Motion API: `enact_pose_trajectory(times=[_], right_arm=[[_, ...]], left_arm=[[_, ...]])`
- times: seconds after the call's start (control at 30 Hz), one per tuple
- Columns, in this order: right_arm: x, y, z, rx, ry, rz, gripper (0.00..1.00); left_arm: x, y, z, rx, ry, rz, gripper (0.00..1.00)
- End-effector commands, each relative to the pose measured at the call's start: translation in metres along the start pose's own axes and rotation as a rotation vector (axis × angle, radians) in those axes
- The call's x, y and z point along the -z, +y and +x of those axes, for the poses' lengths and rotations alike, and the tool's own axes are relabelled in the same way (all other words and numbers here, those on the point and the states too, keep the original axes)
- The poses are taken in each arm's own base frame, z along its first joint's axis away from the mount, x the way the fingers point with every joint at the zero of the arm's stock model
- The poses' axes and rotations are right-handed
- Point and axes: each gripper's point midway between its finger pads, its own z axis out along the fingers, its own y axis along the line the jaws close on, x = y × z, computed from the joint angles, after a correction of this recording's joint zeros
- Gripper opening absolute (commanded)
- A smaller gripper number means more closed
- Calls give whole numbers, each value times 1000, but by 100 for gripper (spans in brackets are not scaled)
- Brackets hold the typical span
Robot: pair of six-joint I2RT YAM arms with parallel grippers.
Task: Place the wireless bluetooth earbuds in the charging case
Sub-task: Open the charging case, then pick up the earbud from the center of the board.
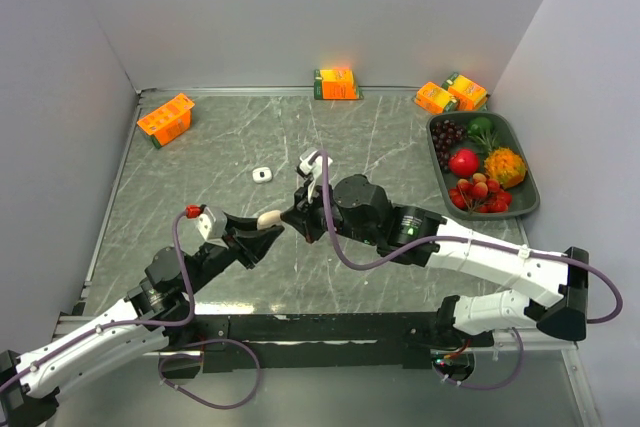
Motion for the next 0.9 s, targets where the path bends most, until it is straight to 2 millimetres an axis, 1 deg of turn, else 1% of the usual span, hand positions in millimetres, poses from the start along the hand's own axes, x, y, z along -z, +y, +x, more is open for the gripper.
enact_pose_trajectory(times=[0.0, 0.07, 0.1, 0.3, 0.4, 0.5, 0.57, 0.6, 0.63, 0.67, 0.7, 0.73, 0.77, 0.83, 0.87], right_arm=[[-3, 19, -36, -4, -92, -50, 0], [-5, 18, -36, -3, -89, -43, 0], [-5, 19, -40, -2, -96, -40, 0], [-6, 17, -48, -3, -110, -26, 0], [-7, 13, -51, -4, -113, -3, 0], [-6, -1, -51, -22, -117, 57, 0], [5, -20, -62, -60, -165, 114, 9], [14, -30, -61, -75, -181, 139, 16], [19, -39, -62, -107, -196, 164, 32], [22, -63, -54, -129, -191, 221, 38], [30, -72, -55, -161, -205, 236, 48], [33, -84, -50, -184, -198, 262, 52], [35, -109, -39, -211, -180, 317, 54], [35, -130, -23, -237, -139, 376, 56], [33, -144, -16, -246, -116, 409, 57]], left_arm=[[2, -27, -12, 21, -31, 129, 1], [2, -27, -12, 23, -30, 129, 1], [3, -27, -12, 23, -30, 129, 1], [3, -27, -11, 26, -27, 130, 1], [3, -28, -12, 26, -30, 131, 1], [3, -26, -13, 25, -30, 124, 1], [4, -25, -14, 26, -33, 114, 1], [4, -25, -14, 26, -35, 113, 1], [5, -24, -15, 25, -41, 110, 1], [6, -22, -16, 23, -42, 99, 1], [7, -22, -18, 26, -50, 96, 1], [7, -21, -19, 26, -54, 91, 1], [8, -21, -18, 24, -51, 91, 1], [10, -21, -20, 28, -57, 92, 1], [10, -16, -21, 30, -65, 65, 1]])
